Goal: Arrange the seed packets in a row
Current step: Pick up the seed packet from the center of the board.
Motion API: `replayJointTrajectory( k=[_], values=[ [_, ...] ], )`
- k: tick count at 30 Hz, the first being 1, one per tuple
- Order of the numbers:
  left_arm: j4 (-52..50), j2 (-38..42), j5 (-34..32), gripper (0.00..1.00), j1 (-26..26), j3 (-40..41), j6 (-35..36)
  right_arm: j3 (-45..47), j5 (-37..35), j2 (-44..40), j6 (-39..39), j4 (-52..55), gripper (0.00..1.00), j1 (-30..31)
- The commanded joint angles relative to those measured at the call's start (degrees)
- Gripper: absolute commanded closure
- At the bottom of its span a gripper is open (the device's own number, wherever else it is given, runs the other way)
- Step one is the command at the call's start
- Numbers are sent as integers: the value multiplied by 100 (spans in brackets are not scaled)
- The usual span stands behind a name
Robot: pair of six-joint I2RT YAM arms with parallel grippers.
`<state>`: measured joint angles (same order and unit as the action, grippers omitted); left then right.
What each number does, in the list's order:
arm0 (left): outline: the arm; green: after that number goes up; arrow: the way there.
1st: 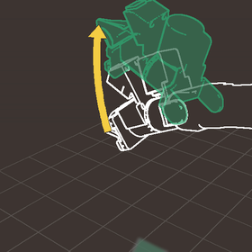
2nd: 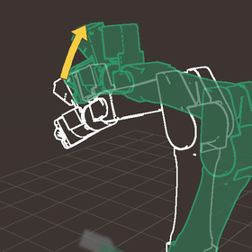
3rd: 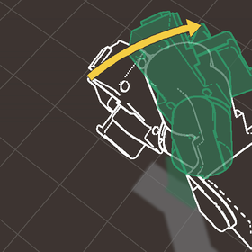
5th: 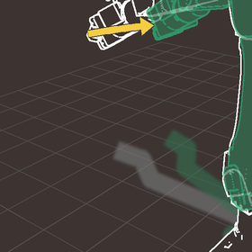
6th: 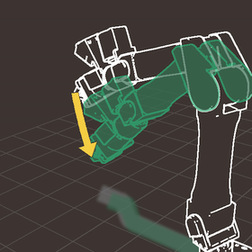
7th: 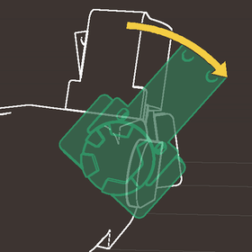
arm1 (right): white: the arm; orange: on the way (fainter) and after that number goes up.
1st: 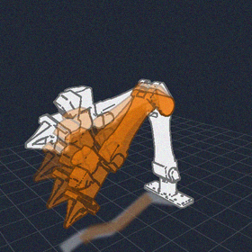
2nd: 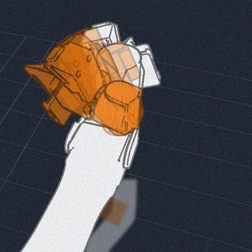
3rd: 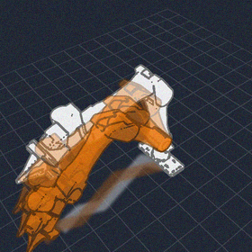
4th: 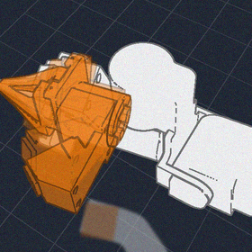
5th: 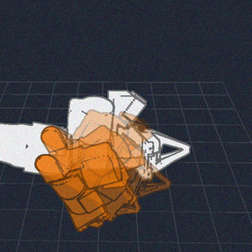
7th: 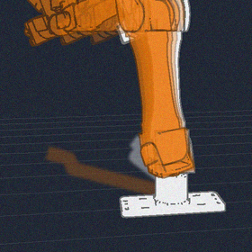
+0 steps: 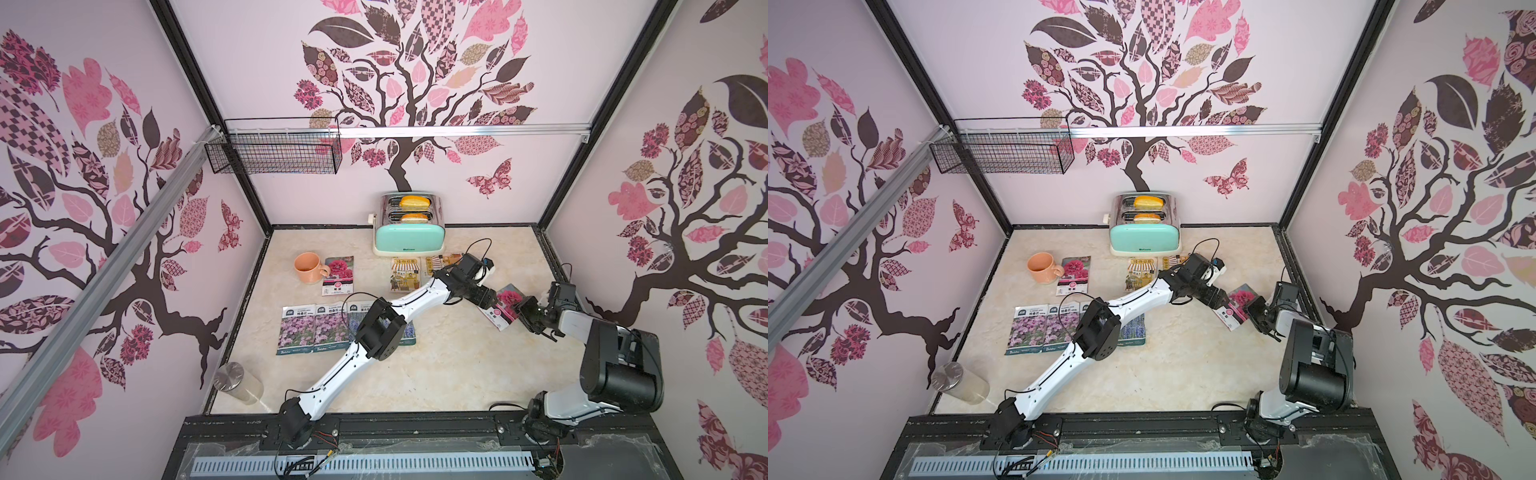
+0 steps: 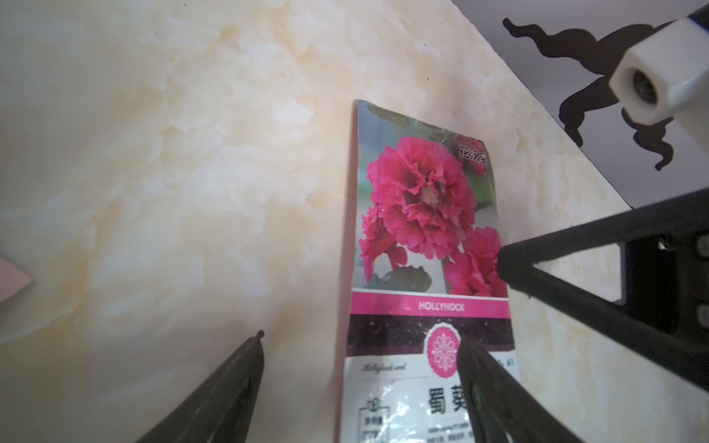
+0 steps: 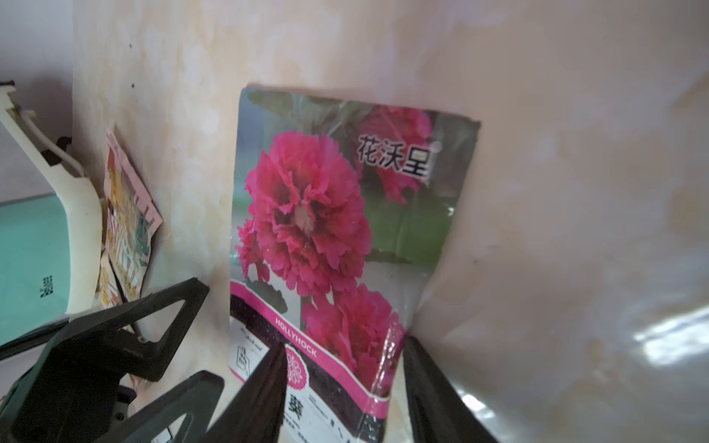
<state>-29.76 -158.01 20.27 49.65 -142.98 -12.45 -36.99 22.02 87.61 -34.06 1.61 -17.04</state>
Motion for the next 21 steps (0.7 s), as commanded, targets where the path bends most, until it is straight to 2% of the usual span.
replayJointTrajectory(
  k=[1, 11, 15, 21],
  values=[
    [-915, 21, 0, 17, 45, 562, -303, -115, 75, 165, 27, 334, 50, 189],
    [-1041, 80, 64, 21, 49, 877, -423, -269, 148, 392, 19, 182, 51, 201],
    [-1112, 10, 507, 28, 45, 812, -421, -331, 169, 450, -51, 84, 51, 198],
    [-1511, -98, 460, 30, 53, 792, -457, -519, 341, 667, -148, -29, 53, 225]
  ],
)
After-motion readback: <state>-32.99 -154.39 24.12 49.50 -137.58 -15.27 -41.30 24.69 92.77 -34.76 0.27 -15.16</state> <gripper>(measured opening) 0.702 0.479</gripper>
